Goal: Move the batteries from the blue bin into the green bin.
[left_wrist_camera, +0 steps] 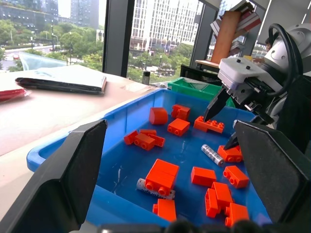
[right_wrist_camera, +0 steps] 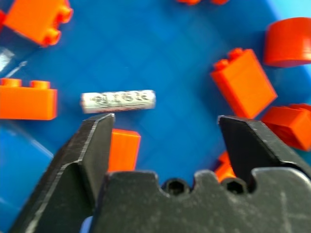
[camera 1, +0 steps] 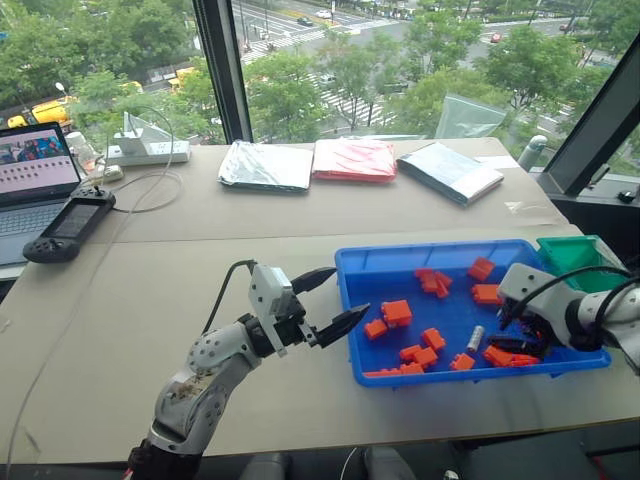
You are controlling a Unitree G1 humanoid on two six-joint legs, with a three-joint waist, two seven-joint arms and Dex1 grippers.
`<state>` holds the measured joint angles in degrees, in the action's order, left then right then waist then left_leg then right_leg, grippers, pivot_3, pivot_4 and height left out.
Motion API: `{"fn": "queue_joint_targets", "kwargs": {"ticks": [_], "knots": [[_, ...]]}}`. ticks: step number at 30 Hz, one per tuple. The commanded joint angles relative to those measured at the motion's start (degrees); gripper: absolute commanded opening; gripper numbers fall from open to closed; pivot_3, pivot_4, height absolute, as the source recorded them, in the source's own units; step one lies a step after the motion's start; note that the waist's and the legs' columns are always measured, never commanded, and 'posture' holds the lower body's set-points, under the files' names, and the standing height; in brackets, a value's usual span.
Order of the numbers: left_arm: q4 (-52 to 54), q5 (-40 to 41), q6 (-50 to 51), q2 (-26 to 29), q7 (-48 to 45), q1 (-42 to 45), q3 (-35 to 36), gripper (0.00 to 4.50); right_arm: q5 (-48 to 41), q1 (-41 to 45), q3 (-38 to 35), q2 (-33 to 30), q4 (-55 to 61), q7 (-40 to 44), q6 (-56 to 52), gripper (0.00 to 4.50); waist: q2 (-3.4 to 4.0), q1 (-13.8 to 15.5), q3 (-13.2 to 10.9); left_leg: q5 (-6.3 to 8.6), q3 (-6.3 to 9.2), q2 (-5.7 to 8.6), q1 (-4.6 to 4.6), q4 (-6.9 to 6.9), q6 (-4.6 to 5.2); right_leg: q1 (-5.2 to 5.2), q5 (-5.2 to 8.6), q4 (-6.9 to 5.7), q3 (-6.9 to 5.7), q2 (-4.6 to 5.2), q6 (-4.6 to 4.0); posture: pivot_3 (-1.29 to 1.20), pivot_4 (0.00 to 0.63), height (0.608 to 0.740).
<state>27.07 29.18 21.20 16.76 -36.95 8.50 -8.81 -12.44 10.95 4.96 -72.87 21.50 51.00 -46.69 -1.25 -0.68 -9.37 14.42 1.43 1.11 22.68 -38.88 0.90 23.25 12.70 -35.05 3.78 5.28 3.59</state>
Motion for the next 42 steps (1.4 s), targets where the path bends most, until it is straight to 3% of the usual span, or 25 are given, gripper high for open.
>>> {"fn": "queue_joint_targets", "kwargs": {"ticks": [1,7,18,27,42], "knots": [[1.6,-0.3,-1.4,-0.1,0.2,0.0,0.2,4.5,6.1,1.7,-0.4,-0.8,-1.6,0.2,14.3,4.49,0.0,0.0,0.0,0.0,0.0,0.0,0.01,0.0,0.0,0.01,0.0,0.0,0.0,0.01,0.0,0.0,0.15,0.74],[1.5,-0.5,-1.5,-0.3,0.5,0.2,0.0,4.5,11.2,5.7,2.5,0.0,-7.0,3.4,23.3,4.49,0.0,0.0,0.0,0.0,0.0,0.0,-0.01,0.0,-0.01,0.01,0.0,-0.01,0.0,0.0,0.0,0.0,0.15,0.74],[1.5,-0.8,-1.6,-0.4,1.0,0.3,0.0,4.5,15.9,5.4,3.8,-1.7,-9.5,12.5,39.5,4.49,0.01,0.0,0.0,0.0,0.02,-0.01,-0.03,0.01,0.0,0.0,0.0,-0.03,-0.01,0.02,-0.01,0.0,0.15,0.74],[1.8,-1.3,-1.6,-0.7,1.4,0.1,0.0,4.5,19.5,3.3,5.4,-0.1,-11.5,15.6,45.2,4.49,0.01,0.1,0.0,0.0,0.03,-0.01,-0.05,0.0,-0.01,-0.02,0.0,-0.06,-0.01,0.04,-0.01,0.0,0.15,0.74],[2.1,-1.5,-1.5,-0.8,1.8,-0.2,0.1,4.5,25.5,7.7,9.7,6.3,-18.8,18.0,50.7,4.49,-0.03,0.0,0.0,0.0,0.03,0.0,-0.3,0.01,-0.01,-0.24,-0.01,-0.05,-0.01,0.01,-0.02,0.0,0.15,0.74]]}}
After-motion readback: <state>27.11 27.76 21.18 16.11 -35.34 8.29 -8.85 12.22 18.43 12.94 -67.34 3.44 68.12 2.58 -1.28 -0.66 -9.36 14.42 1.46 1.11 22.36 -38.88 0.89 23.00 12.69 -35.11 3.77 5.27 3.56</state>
